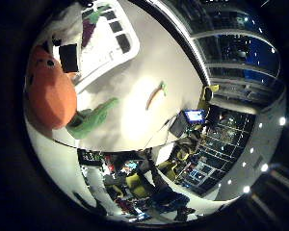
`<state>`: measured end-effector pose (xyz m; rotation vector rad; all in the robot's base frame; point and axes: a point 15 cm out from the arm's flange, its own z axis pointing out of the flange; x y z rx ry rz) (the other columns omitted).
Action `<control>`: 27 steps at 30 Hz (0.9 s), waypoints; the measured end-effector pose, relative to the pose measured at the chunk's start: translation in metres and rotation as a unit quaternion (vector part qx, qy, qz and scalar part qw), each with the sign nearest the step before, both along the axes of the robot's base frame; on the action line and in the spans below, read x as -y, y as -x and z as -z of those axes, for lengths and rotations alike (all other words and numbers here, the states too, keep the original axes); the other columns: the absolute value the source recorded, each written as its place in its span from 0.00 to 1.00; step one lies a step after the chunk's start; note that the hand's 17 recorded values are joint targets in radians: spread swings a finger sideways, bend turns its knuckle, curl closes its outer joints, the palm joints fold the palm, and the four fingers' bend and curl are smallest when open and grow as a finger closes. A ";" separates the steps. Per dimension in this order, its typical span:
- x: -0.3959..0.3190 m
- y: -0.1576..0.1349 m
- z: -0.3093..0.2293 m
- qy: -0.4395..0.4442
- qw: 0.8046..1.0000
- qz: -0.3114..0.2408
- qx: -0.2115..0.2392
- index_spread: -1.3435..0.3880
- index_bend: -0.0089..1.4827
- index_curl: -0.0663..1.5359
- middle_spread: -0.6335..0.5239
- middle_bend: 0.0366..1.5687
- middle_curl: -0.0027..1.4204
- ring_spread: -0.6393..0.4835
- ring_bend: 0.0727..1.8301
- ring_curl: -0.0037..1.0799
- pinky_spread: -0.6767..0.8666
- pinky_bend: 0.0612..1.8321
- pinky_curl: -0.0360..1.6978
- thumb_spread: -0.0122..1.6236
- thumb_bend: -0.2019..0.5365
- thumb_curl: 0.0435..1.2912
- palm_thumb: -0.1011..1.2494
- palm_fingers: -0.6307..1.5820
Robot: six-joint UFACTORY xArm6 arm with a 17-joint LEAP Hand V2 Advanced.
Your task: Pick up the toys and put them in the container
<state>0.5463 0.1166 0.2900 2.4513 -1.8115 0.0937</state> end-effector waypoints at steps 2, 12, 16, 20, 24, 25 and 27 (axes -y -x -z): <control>-0.017 -0.009 0.006 -0.009 1.000 -0.003 0.016 0.67 0.81 0.42 0.47 0.84 0.41 0.42 0.78 0.53 0.31 0.64 0.51 0.63 0.24 0.36 0.78 0.83; -0.046 -0.007 0.065 -0.010 0.997 -0.069 -0.030 0.51 0.36 0.28 0.47 0.37 0.24 0.54 0.38 0.28 0.49 0.41 0.36 0.63 0.24 0.33 0.68 0.21; -0.037 0.000 0.081 -0.006 0.993 -0.097 -0.064 0.49 0.26 0.25 0.55 0.21 0.19 0.68 0.24 0.19 0.65 0.29 0.28 0.62 0.24 0.32 0.67 0.21; -0.010 -0.008 0.073 -0.009 0.994 -0.091 -0.059 0.49 0.19 0.24 0.57 0.14 0.18 0.73 0.18 0.17 0.70 0.24 0.25 0.62 0.24 0.31 0.68 0.24; 0.023 -0.013 0.057 -0.006 0.995 -0.086 -0.050 0.48 0.13 0.23 0.57 0.09 0.18 0.75 0.12 0.16 0.72 0.20 0.22 0.60 0.24 0.30 0.68 0.27; 0.036 -0.014 0.053 -0.005 0.996 -0.081 -0.048 0.49 0.13 0.23 0.58 0.09 0.18 0.75 0.12 0.16 0.72 0.20 0.22 0.60 0.24 0.30 0.68 0.27; 0.069 -0.015 0.049 0.000 0.997 -0.066 -0.048 0.49 0.13 0.24 0.58 0.09 0.18 0.75 0.11 0.17 0.72 0.19 0.22 0.60 0.24 0.30 0.68 0.28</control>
